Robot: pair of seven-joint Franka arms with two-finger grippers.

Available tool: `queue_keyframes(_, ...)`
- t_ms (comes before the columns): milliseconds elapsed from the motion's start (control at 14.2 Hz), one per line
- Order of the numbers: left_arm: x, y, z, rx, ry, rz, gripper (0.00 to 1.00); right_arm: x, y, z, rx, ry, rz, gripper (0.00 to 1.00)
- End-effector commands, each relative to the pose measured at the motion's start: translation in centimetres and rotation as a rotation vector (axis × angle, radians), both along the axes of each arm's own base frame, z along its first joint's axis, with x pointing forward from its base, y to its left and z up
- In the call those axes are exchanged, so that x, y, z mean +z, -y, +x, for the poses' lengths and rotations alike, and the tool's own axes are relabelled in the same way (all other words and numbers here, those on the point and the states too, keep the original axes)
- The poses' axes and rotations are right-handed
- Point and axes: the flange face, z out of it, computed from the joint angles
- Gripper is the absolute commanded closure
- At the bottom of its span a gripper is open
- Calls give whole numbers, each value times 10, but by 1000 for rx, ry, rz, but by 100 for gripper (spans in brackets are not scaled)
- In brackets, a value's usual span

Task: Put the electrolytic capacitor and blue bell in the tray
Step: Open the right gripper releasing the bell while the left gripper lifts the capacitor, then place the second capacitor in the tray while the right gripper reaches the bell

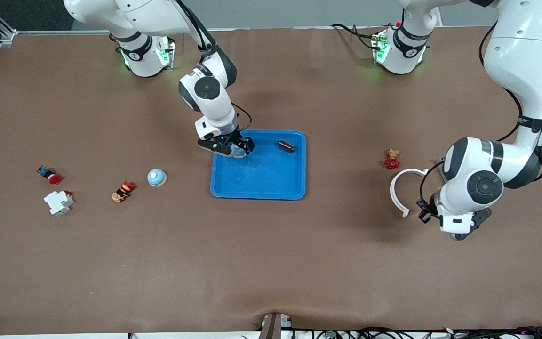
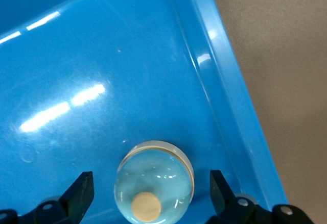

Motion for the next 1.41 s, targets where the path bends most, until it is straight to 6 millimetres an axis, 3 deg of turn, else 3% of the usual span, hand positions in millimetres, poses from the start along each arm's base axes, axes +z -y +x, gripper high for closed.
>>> queue_keyframes(0, 21, 44, 0, 3, 8, -58, 100, 34, -3, 11, -3, -15, -18, 0)
queue_keyframes(141, 29, 86, -6, 75, -4, -81, 100, 67, -10, 32, -2, -80, -75, 0)
queue_keyframes(282, 31, 131, -18, 79, -1, -80, 100, 95, -1, 56, 62, -154, -135, 0)
queue_keyframes(493, 28, 221, -51, 87, 14, -72, 100, 109, 49, 79, 145, -153, -132, 0)
queue_keyframes(775, 19, 306, -92, 68, 34, -90, 100, 119, 126, 99, 221, -144, -121, 0)
queue_keyframes(987, -4, 366, -126, 103, 62, -149, 100, 93, 169, 86, 261, -62, -98, 0)
queue_keyframes(1339, -41, 411, -161, 130, 55, -171, 100, 63, 226, 82, 315, -30, -101, 0)
